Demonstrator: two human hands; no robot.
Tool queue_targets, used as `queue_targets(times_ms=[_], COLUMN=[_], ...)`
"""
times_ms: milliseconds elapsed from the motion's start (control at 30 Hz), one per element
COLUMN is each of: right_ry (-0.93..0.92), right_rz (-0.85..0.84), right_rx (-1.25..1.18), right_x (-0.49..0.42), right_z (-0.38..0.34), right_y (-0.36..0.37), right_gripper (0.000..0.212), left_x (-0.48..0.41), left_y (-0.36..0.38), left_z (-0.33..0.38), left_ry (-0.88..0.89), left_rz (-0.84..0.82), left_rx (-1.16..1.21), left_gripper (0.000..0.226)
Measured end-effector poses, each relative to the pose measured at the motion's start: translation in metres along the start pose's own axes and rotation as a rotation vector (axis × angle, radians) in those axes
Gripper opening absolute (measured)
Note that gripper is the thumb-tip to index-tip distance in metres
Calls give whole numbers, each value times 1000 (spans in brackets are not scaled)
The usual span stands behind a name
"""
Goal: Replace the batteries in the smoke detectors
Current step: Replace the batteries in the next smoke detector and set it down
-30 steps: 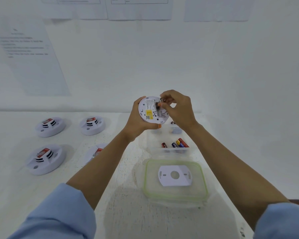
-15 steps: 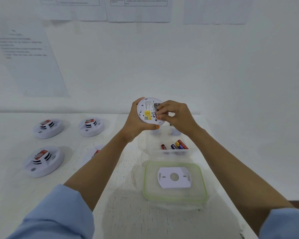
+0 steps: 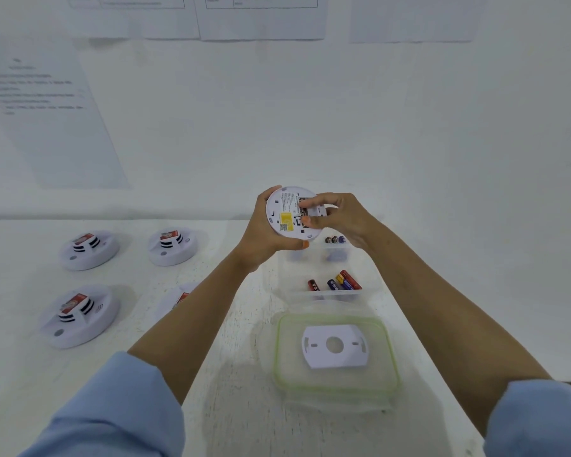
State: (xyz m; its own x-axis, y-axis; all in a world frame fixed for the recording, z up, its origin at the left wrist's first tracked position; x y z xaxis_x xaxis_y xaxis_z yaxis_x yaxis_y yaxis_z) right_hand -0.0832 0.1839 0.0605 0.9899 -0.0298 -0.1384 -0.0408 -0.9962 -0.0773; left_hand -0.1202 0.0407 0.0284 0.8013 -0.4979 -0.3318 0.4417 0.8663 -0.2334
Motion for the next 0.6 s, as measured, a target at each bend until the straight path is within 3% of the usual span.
queue_targets(times_ms=[67, 133, 200, 267, 333, 467, 600], right_ry=[29, 90, 166, 229, 302, 381, 403], right_rz=[81, 195, 177, 36, -63, -161, -141], right_rx=[-88, 33, 536, 995, 1224, 1438, 1452], right_x=[-7, -18, -32, -44, -50, -55, -57], right_z=[4, 12, 24, 39, 51, 62, 67], right_y=[-12, -30, -41, -36, -27, -20, -22], right_gripper=[16, 17, 25, 25, 25, 34, 28], left_x=[-4, -8, -10, -11, -13, -16, -18], left_y=[-3, -7, -10, -10, -8, -6, -8], left_z=[-4, -9, -14, -16, -18, -25, -30], left_ry=[-10, -17, -24, -25, -22, -23, -36], left_rz=[11, 17, 20, 25, 22, 20, 20], left_rx=[-14, -17, -22, -42, -48, -52, -54], left_gripper=[104, 104, 104, 103, 101, 101, 102])
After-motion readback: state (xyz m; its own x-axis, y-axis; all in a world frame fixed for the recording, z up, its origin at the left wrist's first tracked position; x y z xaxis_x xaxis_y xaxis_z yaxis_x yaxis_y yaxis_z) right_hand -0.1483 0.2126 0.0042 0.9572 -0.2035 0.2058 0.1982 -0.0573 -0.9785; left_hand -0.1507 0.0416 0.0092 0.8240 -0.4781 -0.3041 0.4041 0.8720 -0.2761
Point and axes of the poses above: each hand's wrist, its own x-axis away from the middle knuckle, its own y-axis out of the palm, z = x × y, the point moved 5 cm from there along -x, towards the middle knuckle, and after that the axes turned 5 degrees about -x, right-handed, at the moved point
